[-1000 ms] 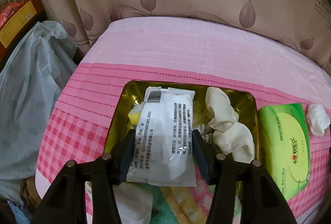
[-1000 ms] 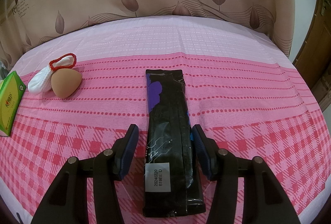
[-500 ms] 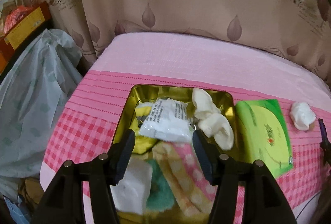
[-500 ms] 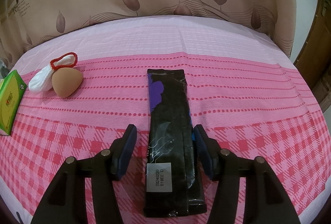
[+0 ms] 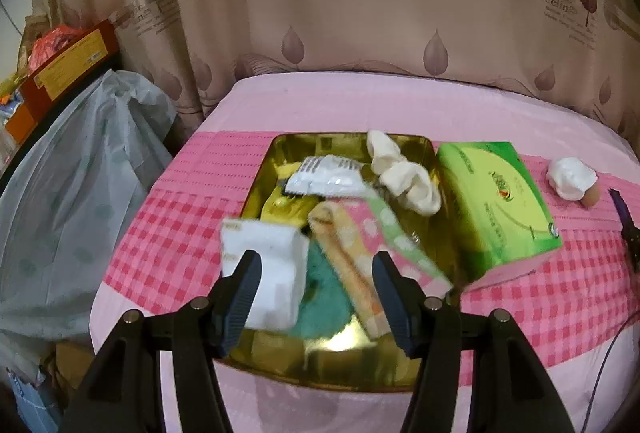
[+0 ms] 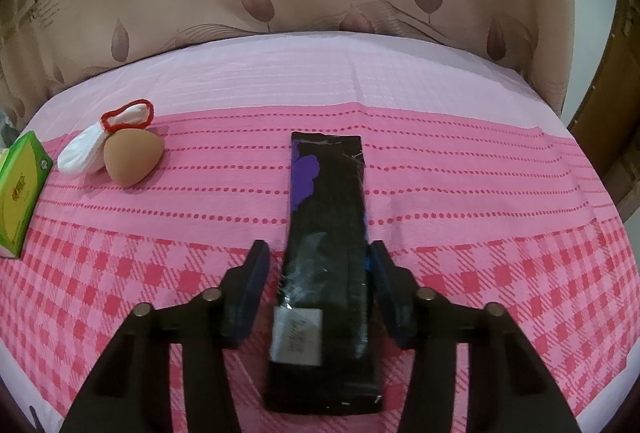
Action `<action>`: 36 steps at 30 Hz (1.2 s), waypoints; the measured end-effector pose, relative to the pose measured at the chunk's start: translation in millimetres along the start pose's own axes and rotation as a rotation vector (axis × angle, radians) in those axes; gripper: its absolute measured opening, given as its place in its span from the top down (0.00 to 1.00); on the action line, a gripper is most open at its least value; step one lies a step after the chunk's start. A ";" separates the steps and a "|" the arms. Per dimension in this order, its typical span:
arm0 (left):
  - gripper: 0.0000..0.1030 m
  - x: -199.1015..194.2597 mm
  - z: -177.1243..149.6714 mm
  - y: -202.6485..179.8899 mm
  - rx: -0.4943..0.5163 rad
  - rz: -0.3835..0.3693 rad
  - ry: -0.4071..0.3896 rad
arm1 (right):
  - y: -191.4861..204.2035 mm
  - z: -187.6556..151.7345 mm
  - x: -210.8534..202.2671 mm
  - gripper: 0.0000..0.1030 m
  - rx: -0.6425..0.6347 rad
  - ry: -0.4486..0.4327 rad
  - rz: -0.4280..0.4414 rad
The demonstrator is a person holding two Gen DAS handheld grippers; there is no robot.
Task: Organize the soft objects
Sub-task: 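Open the left tool to drop the clear packet into the tin, then carry the black package into the gold tin with the right tool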
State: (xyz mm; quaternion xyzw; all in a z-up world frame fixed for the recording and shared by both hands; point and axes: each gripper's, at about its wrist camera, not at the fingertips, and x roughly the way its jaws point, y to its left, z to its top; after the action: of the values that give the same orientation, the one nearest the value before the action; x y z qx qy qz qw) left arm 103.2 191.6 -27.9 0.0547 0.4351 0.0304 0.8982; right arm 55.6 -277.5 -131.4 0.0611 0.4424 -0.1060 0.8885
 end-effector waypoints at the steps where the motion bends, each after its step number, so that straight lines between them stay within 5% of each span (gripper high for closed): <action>1: 0.42 -0.9 -2.9 1.9 -0.003 0.003 -0.001 | 0.5 0.0 -0.3 0.60 -0.005 -0.001 0.000; 20: 0.42 -4.4 -12.7 32.6 -0.107 -0.017 -0.041 | 15.7 -9.7 -9.1 0.65 0.040 -0.002 -0.054; 36: 0.42 -8.9 -12.9 43.4 -0.171 -0.003 -0.058 | 61.7 -2.9 -64.1 0.66 0.011 -0.090 0.006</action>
State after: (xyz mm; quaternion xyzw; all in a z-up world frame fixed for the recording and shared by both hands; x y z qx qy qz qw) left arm 87.3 234.7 -23.5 -0.0223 0.4049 0.0644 0.9118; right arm 30.7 -208.5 -81.0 0.0625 0.4010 -0.1084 0.9075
